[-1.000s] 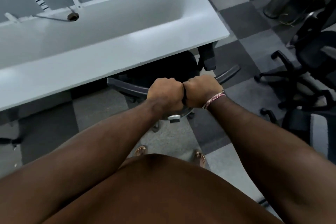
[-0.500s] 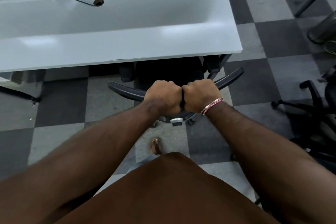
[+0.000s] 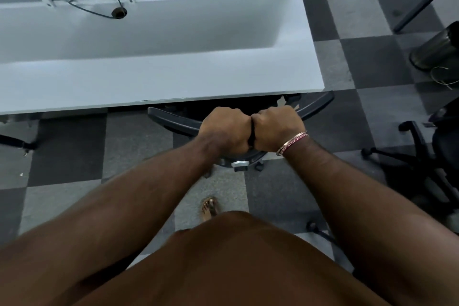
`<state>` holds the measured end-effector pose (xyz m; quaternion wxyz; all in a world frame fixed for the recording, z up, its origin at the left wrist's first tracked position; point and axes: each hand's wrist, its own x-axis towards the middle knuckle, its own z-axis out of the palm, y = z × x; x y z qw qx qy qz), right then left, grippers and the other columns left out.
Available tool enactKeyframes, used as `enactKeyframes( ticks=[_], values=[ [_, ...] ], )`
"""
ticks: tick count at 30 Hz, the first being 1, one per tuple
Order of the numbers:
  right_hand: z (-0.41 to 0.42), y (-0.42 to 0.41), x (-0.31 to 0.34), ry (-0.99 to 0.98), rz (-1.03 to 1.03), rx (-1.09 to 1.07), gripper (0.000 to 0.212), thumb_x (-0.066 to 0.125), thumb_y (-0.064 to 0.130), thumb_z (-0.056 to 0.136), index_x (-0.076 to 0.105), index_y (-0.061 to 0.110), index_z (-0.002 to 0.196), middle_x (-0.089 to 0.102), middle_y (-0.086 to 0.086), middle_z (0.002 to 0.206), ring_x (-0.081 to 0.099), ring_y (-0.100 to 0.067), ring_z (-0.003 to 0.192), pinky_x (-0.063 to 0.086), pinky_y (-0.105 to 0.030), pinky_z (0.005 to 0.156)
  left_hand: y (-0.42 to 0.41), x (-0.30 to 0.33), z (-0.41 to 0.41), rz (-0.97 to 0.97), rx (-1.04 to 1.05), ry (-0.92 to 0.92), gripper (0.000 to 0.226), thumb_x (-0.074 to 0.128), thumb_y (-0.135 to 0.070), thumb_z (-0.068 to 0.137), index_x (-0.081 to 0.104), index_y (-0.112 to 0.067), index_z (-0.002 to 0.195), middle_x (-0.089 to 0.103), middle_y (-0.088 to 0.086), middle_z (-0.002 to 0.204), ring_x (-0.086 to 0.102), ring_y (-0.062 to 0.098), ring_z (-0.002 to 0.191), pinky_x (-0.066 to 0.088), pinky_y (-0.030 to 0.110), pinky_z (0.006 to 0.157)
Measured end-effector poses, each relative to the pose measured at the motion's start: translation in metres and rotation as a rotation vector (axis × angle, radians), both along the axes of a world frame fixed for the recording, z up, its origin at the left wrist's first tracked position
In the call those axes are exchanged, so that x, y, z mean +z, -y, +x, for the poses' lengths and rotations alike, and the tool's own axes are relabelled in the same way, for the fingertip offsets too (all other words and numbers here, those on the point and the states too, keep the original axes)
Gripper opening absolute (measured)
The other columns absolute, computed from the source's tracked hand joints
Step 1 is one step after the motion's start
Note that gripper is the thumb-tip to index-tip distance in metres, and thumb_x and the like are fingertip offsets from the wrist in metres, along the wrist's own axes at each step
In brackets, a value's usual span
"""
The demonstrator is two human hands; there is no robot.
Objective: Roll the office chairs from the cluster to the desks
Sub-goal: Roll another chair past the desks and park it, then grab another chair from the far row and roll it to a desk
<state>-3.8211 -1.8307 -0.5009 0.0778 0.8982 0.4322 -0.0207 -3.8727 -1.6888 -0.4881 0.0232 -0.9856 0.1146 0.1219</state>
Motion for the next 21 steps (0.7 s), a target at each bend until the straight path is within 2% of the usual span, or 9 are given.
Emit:
enactKeyframes(
  ticks=[9, 11, 13, 16, 18, 21],
  values=[
    [-0.009, 0.011, -0.008, 0.009, 0.063, 0.029, 0.024, 0.060, 0.038, 0.072, 0.040, 0.027, 0.065, 0.063, 0.002, 0.065, 0.062, -0.026, 0.056, 0.036, -0.028, 0.048, 0.010, -0.001, -0.013, 0.005, 0.021, -0.012, 0.023, 0.059, -0.045, 0.078, 0.058, -0.024, 0.068, 0.055, -0.008, 0.060, 0.053, 0.018, 0.050, 0.044, 0.031, 0.052],
    [-0.010, 0.012, -0.005, -0.006, 0.058, 0.046, 0.021, 0.059, 0.039, 0.075, 0.045, 0.026, 0.068, 0.064, 0.002, 0.069, 0.062, -0.026, 0.060, 0.040, -0.030, 0.050, 0.012, 0.004, -0.019, 0.004, 0.054, -0.026, 0.020, 0.060, -0.041, 0.078, 0.057, -0.025, 0.068, 0.055, -0.008, 0.060, 0.052, 0.018, 0.051, 0.046, 0.031, 0.052],
    [-0.010, 0.013, 0.000, -0.016, 0.048, 0.071, 0.021, 0.058, 0.045, 0.078, 0.054, 0.025, 0.076, 0.064, 0.004, 0.076, 0.064, -0.024, 0.067, 0.037, -0.030, 0.054, 0.014, 0.012, -0.022, -0.029, 0.111, -0.050, 0.017, 0.062, -0.037, 0.077, 0.053, -0.025, 0.067, 0.054, -0.007, 0.064, 0.052, 0.019, 0.053, 0.046, 0.032, 0.053],
    [-0.013, 0.015, 0.003, -0.079, 0.112, 0.105, 0.035, 0.059, 0.055, 0.075, 0.058, 0.023, 0.086, 0.064, 0.004, 0.084, 0.063, -0.023, 0.076, 0.036, -0.031, 0.056, 0.015, 0.016, -0.035, -0.098, 0.244, -0.058, 0.012, 0.063, -0.035, 0.075, 0.060, -0.024, 0.079, 0.059, -0.006, 0.074, 0.061, 0.022, 0.065, 0.053, 0.034, 0.058],
    [-0.019, 0.006, 0.008, -0.119, 0.174, 0.146, 0.044, 0.062, 0.061, 0.070, 0.058, 0.021, 0.089, 0.063, 0.003, 0.088, 0.062, -0.023, 0.079, 0.038, -0.031, 0.059, 0.009, 0.018, -0.051, -0.122, 0.320, -0.015, 0.016, 0.065, -0.034, 0.074, 0.062, -0.024, 0.087, 0.062, -0.006, 0.082, 0.065, 0.022, 0.074, 0.056, 0.036, 0.064],
    [-0.032, -0.019, 0.021, -0.131, 0.215, 0.243, 0.043, 0.065, 0.052, 0.069, 0.059, 0.018, 0.094, 0.065, -0.001, 0.093, 0.062, -0.027, 0.082, 0.040, -0.032, 0.062, -0.007, 0.027, -0.078, -0.126, 0.420, 0.103, 0.023, 0.067, -0.031, 0.077, 0.063, -0.020, 0.096, 0.066, 0.000, 0.096, 0.067, 0.025, 0.089, 0.054, 0.037, 0.076]
  ],
)
